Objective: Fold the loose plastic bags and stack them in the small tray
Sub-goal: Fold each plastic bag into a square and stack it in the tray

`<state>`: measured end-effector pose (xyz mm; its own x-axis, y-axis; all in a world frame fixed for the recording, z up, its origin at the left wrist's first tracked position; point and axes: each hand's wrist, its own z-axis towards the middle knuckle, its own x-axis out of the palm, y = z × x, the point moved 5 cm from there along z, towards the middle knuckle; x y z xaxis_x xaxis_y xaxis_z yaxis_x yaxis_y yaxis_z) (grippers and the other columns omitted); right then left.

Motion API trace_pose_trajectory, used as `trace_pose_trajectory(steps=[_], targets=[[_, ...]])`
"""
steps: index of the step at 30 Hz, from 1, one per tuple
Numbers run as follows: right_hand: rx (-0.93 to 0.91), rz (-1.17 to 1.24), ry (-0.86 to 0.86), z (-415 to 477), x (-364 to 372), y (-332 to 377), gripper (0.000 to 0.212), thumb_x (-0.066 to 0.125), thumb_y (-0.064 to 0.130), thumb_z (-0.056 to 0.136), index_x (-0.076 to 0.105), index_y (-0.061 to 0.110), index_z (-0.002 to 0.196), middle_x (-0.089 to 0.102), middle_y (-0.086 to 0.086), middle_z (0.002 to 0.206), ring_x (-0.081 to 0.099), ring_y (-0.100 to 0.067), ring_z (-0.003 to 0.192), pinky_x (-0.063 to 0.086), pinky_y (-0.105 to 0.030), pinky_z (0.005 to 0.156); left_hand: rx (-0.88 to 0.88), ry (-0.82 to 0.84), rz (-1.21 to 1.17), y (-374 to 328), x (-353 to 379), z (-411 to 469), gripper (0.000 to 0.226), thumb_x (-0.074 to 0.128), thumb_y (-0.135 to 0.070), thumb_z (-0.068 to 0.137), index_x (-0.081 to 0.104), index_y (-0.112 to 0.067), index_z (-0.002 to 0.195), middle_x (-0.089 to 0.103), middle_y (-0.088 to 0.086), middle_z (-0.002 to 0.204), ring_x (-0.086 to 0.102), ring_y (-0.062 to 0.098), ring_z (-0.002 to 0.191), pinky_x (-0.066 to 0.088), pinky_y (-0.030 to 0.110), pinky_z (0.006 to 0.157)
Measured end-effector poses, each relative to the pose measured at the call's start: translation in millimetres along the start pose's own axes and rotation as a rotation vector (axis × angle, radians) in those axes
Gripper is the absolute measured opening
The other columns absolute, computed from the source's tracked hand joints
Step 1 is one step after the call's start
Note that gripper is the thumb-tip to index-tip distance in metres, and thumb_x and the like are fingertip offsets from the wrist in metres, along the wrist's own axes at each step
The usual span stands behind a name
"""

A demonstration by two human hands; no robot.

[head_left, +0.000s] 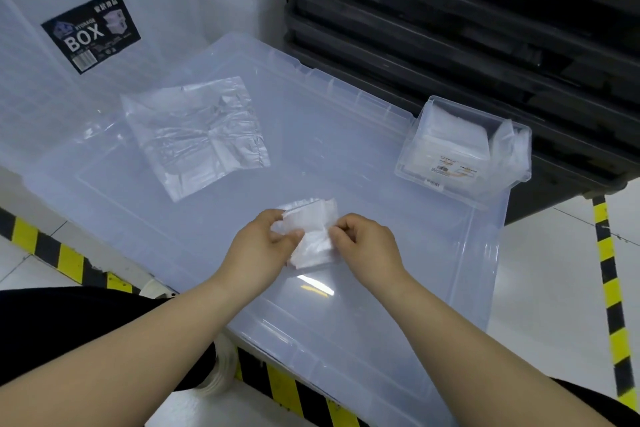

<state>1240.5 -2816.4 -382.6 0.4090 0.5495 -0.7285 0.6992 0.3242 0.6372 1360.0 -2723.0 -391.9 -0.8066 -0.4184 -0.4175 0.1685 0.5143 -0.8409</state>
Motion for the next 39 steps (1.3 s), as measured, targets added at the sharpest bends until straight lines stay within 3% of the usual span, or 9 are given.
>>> trace_pose_trajectory(steps=[4, 7, 13, 18, 25, 29, 34, 37, 39], targets=[[0.026, -0.062, -0.064, 0, -1, 3, 0.023, 0.046, 0.023, 0.094, 0.065, 0.009, 0.09, 0.064, -0.003, 0.083, 0.05, -0.015, 0.075, 0.036, -0.027, 0.085, -0.004, -0.02, 0.054, -6, -8, -1, 0.059, 0.057, -0.026, 0.09, 0.029, -0.017, 0.14, 0.062, -0.008, 0.065, 0.056, 0.005, 0.072, 0.036, 0.003, 0.057], [0.051, -0.094, -0.103, 0, -1, 4, 0.025, 0.046, 0.024, 0.094, 0.066, 0.009, 0.091, 0.069, -0.004, 0.089, 0.056, -0.022, 0.08, 0.036, -0.027, 0.086, 0.064, -0.077, 0.34, -14, -15, -4, 0.06, 0.054, -0.031, 0.09, 0.027, -0.017, 0.141, 0.058, -0.01, 0.07, 0.056, 0.014, 0.079, 0.039, 0.021, 0.065], [0.074, -0.146, -0.122, 4, 1, 4, 0.026, 0.044, 0.03, 0.095, 0.054, 0.017, 0.074, 0.066, -0.005, 0.082, 0.054, -0.022, 0.077, 0.032, -0.028, 0.088, 0.719, -0.225, 0.749, -18, 8, -17, 0.041, 0.039, -0.03, 0.087, 0.066, -0.004, 0.105, 0.068, 0.012, 0.096, 0.049, 0.022, 0.096, 0.034, 0.035, 0.086], [0.073, -0.175, -0.127, 4, 2, 6, 0.029, 0.042, 0.029, 0.096, 0.066, 0.012, 0.091, 0.069, -0.003, 0.093, 0.059, -0.023, 0.09, 0.033, -0.028, 0.087, 0.621, 0.038, 0.979, 3, 26, -6, 0.073, 0.003, -0.039, 0.1, 0.065, -0.004, 0.111, 0.064, 0.012, 0.117, 0.041, 0.019, 0.116, 0.012, 0.031, 0.105], [0.012, -0.307, -0.261, 0, 4, 6, 0.029, 0.049, 0.024, 0.091, 0.05, 0.011, 0.117, 0.066, -0.005, 0.098, 0.062, -0.026, 0.09, 0.033, -0.031, 0.082, 0.525, 0.074, 1.033, -1, 27, 5, 0.062, 0.022, -0.038, 0.087, 0.059, -0.001, 0.12, 0.056, 0.014, 0.128, 0.054, 0.027, 0.118, 0.016, 0.034, 0.103], [-0.286, -0.48, -0.462, -3, 12, 12, 0.041, 0.041, 0.028, 0.074, 0.052, 0.013, 0.111, 0.067, -0.009, 0.105, 0.053, -0.023, 0.097, 0.033, -0.032, 0.083, 0.453, 0.096, 1.04, -3, 27, 9, 0.097, -0.025, -0.047, 0.058, -0.004, -0.017, 0.148, -0.011, -0.003, 0.155, -0.017, 0.005, 0.138, -0.024, 0.022, 0.099], [-0.394, -0.56, -0.141, 0, 29, 12, 0.058, 0.027, 0.034, 0.083, 0.059, 0.006, 0.122, 0.058, -0.007, 0.128, 0.052, -0.024, 0.122, 0.03, -0.04, 0.108, 0.479, 0.134, 1.016, -1, 28, 9, 0.098, -0.026, -0.047, 0.056, -0.008, -0.018, 0.147, -0.013, -0.005, 0.155, -0.026, -0.003, 0.122, -0.028, 0.019, 0.093], [-0.31, -0.536, 0.048, 2, 27, 3, 0.091, -0.01, 0.051, 0.07, 0.015, 0.012, 0.148, 0.009, -0.001, 0.156, 0.005, -0.017, 0.144, -0.018, -0.032, 0.107, 0.476, 0.122, 0.987, -3, 27, 9, 0.097, -0.022, -0.05, 0.059, -0.001, -0.016, 0.148, -0.006, -0.002, 0.156, -0.016, 0.006, 0.138, -0.026, 0.019, 0.097], [-0.245, -0.57, 0.053, 3, 23, -4, 0.098, -0.019, 0.052, 0.06, 0.002, 0.017, 0.149, -0.007, 0.004, 0.156, -0.009, -0.012, 0.143, -0.026, -0.029, 0.101, 0.44, 0.117, 1.029, -5, 25, 10, 0.099, -0.025, -0.048, 0.056, -0.003, -0.017, 0.148, -0.009, -0.003, 0.156, -0.01, 0.01, 0.142, -0.02, 0.022, 0.104]])
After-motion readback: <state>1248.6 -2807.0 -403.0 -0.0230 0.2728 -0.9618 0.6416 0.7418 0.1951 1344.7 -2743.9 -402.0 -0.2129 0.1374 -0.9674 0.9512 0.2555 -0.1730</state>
